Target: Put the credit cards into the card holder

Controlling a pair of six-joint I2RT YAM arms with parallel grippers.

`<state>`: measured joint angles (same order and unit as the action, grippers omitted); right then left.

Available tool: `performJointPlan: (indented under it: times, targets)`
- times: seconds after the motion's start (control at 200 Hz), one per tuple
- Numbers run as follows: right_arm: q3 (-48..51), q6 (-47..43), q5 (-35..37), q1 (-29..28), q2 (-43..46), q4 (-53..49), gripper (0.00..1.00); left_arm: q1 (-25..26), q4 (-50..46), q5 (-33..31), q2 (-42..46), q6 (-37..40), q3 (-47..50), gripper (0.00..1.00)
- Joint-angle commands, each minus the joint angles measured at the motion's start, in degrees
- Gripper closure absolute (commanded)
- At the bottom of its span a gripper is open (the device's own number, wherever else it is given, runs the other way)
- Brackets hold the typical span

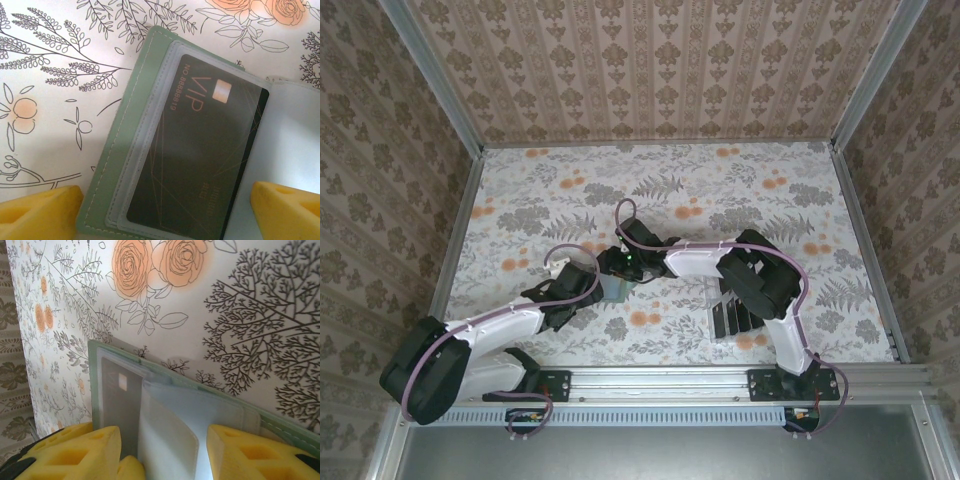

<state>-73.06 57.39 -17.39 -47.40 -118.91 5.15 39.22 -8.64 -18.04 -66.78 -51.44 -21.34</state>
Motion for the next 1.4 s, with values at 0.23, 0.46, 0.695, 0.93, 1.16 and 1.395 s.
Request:
performJointPlan:
  times: [0.23, 0.46, 0.695, 0.93, 1.16, 1.395]
  targets:
    - [-2.1, -0.1, -2.4, -1.0, 0.8, -1.0, 0.5, -1.3, -9.5, -0.7, 4.4, -0.2, 2.0, 0.03]
    - [-5.0, -0.2, -2.5, -2.1, 1.1, -2.4, 0.5, -1.8, -18.9, -4.6, 21.8, -0.8, -0.3, 0.0]
    - [-11.7, -0.2, -3.1, -3.7, -4.3, -5.3, 0.5, -2.5, -21.6, -4.1, 25.7, -2.0, -1.6, 0.0]
    - [-16.0, -0.6, -3.4, -4.4, -8.8, -7.2, 0.5, -2.8, -21.3, -3.3, 25.1, -2.1, -1.3, 0.0]
    - [-13.1, -1.4, -3.3, -4.5, -7.8, -6.9, 0.5, -2.9, -20.8, -2.7, 24.6, -1.5, -1.2, 0.0]
    - [-8.9, -6.3, -2.9, -4.5, -6.4, -10.9, 0.5, -3.1, -20.8, -2.2, 23.7, -0.8, -1.7, 0.0]
